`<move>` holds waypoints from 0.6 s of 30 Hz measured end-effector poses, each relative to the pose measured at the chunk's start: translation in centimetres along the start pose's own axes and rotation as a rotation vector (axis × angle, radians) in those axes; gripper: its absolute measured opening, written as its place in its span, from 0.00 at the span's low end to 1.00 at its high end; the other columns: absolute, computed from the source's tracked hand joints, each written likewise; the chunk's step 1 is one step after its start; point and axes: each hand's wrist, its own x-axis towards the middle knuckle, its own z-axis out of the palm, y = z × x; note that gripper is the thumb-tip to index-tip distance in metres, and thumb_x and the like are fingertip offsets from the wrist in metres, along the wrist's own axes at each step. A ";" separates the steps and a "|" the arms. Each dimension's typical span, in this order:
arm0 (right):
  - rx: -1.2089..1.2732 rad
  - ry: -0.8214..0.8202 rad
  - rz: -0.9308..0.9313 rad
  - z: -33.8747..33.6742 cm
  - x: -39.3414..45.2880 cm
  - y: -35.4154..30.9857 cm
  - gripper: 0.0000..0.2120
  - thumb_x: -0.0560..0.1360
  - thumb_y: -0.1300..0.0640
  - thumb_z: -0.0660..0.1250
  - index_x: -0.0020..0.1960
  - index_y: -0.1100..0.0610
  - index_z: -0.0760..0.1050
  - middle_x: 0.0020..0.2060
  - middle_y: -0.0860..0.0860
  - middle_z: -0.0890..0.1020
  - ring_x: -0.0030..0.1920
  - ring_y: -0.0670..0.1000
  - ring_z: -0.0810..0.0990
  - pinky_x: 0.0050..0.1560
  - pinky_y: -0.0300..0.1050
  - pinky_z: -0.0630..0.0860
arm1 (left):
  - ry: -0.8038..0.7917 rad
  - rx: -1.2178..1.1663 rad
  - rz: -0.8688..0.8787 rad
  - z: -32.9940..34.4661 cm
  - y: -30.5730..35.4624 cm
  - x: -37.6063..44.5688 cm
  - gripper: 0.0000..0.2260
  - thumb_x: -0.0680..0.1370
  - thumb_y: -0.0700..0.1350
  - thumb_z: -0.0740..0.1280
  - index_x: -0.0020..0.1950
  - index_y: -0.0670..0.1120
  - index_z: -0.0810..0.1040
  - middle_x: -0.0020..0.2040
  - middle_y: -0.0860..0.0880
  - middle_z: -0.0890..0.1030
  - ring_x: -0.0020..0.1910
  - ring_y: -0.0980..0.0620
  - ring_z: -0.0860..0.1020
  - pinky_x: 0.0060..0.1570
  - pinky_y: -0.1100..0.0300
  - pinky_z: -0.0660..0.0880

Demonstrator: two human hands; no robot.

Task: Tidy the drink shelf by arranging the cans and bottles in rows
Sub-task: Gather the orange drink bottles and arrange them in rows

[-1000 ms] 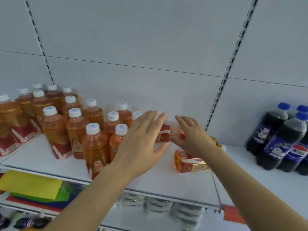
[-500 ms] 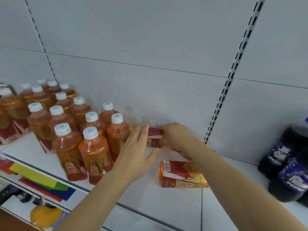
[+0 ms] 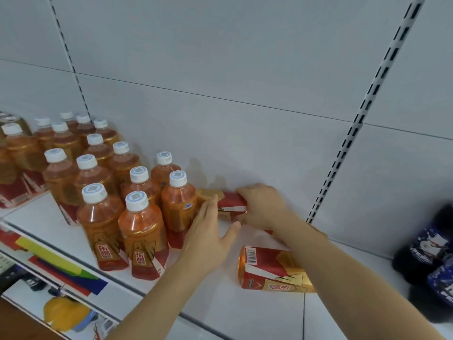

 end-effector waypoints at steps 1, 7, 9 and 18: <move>0.025 0.056 -0.005 -0.2 -0.6 0.4 0.25 0.67 0.30 0.65 0.55 0.44 0.77 0.48 0.44 0.83 0.52 0.53 0.80 0.51 0.50 0.75 | 0.012 -0.033 -0.030 0.2 0.1 0.1 0.41 0.82 0.62 0.67 0.87 0.49 0.50 0.86 0.52 0.57 0.84 0.52 0.56 0.80 0.55 0.59; 0.337 0.293 0.097 -2.6 -5.2 1.5 0.29 0.69 0.32 0.74 0.66 0.44 0.79 0.52 0.42 0.84 0.53 0.49 0.79 0.53 0.48 0.77 | 0.051 -0.350 -0.315 0.8 2.5 2.1 0.48 0.76 0.74 0.63 0.86 0.48 0.52 0.80 0.49 0.71 0.77 0.49 0.72 0.73 0.51 0.70; 0.481 0.334 0.144 -3.3 -6.8 0.9 0.31 0.69 0.35 0.78 0.68 0.43 0.77 0.53 0.40 0.82 0.53 0.46 0.78 0.53 0.43 0.76 | 0.075 -0.506 -0.344 0.8 3.3 3.2 0.45 0.74 0.75 0.65 0.82 0.49 0.64 0.72 0.54 0.79 0.71 0.52 0.78 0.70 0.54 0.70; 0.395 0.289 0.093 -3.0 -9.7 3.1 0.37 0.79 0.30 0.65 0.81 0.48 0.68 0.74 0.45 0.77 0.73 0.48 0.74 0.72 0.46 0.70 | 0.199 -0.572 -0.211 1.0 5.4 5.3 0.30 0.73 0.56 0.81 0.69 0.55 0.71 0.55 0.59 0.83 0.51 0.63 0.82 0.48 0.61 0.78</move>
